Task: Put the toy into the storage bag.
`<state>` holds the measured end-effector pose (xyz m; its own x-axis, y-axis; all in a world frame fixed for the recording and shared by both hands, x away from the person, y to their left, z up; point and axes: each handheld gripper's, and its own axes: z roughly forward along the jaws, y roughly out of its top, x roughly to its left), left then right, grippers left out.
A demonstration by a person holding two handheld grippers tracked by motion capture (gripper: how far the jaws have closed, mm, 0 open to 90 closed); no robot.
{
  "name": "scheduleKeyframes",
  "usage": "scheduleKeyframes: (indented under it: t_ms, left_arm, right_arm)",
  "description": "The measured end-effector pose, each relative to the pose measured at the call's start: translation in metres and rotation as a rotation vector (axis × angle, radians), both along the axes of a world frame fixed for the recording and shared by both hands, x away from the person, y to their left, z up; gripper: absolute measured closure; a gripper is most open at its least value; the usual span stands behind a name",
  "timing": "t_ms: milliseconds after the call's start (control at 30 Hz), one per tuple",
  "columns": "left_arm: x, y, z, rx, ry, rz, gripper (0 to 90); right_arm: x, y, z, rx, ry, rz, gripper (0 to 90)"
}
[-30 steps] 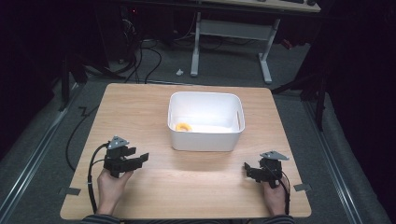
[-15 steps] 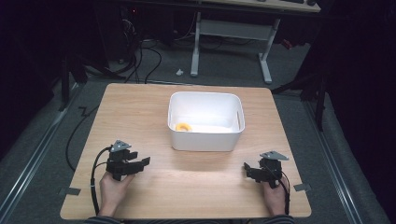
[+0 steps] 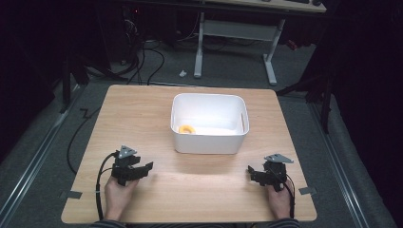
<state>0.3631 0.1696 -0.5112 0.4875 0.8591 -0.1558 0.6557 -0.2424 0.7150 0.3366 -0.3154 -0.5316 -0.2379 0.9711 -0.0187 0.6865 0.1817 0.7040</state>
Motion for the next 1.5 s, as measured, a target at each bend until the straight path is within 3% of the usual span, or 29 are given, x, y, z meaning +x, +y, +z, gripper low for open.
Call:
scheduleKeyframes:
  t_ms: [667, 867, 1200, 1500]
  left_arm:
    - [0.001, -0.006, -0.014, 0.053, -0.057, 0.035, 38.8]
    - [0.000, -0.010, -0.015, 0.099, -0.093, 0.030, 38.5]
    - [0.002, -0.014, -0.020, 0.131, -0.092, 0.028, 38.1]
    - [0.002, -0.011, -0.025, 0.108, -0.103, 0.040, 35.7]
  right_arm:
    - [0.000, 0.001, 0.000, 0.001, 0.001, 0.005, 13.7]
    - [0.000, 0.001, 0.000, 0.001, 0.001, 0.005, 13.7]
    - [0.000, 0.001, 0.000, 0.001, 0.001, 0.005, 13.7]
    - [0.000, 0.001, 0.000, 0.001, 0.001, 0.005, 13.7]
